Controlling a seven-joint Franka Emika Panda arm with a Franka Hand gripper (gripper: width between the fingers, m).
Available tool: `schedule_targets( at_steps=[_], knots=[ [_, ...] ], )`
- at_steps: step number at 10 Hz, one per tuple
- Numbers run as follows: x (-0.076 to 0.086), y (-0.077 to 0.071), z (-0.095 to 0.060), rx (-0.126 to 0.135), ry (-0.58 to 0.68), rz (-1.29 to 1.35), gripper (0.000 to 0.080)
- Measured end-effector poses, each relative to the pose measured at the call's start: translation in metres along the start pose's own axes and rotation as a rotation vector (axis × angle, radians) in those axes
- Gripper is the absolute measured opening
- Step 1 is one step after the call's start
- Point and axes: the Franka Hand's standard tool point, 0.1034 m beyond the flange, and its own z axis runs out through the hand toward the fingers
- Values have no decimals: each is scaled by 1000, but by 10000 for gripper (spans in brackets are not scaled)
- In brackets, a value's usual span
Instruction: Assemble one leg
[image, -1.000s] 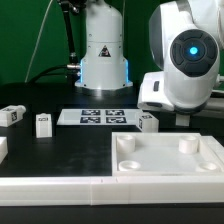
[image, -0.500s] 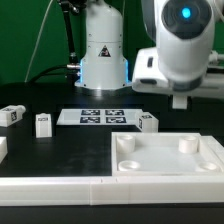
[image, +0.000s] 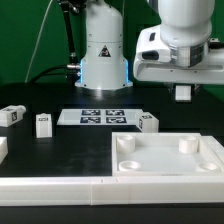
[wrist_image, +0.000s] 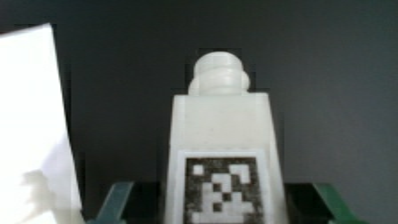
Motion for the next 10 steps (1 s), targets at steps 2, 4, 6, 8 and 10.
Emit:
schedule_targets(
  at_steps=[2, 4, 6, 8, 10],
  knots=[
    [16, 7, 4, -37, 162, -70, 290],
    [28, 22, -15, -86, 291, -164, 290],
    [33, 29, -37, -104, 435, -243, 290],
    [30, 19, -40, -75, 572, -294, 290],
    [30, 18, -39, -71, 575, -296, 291]
  ],
)
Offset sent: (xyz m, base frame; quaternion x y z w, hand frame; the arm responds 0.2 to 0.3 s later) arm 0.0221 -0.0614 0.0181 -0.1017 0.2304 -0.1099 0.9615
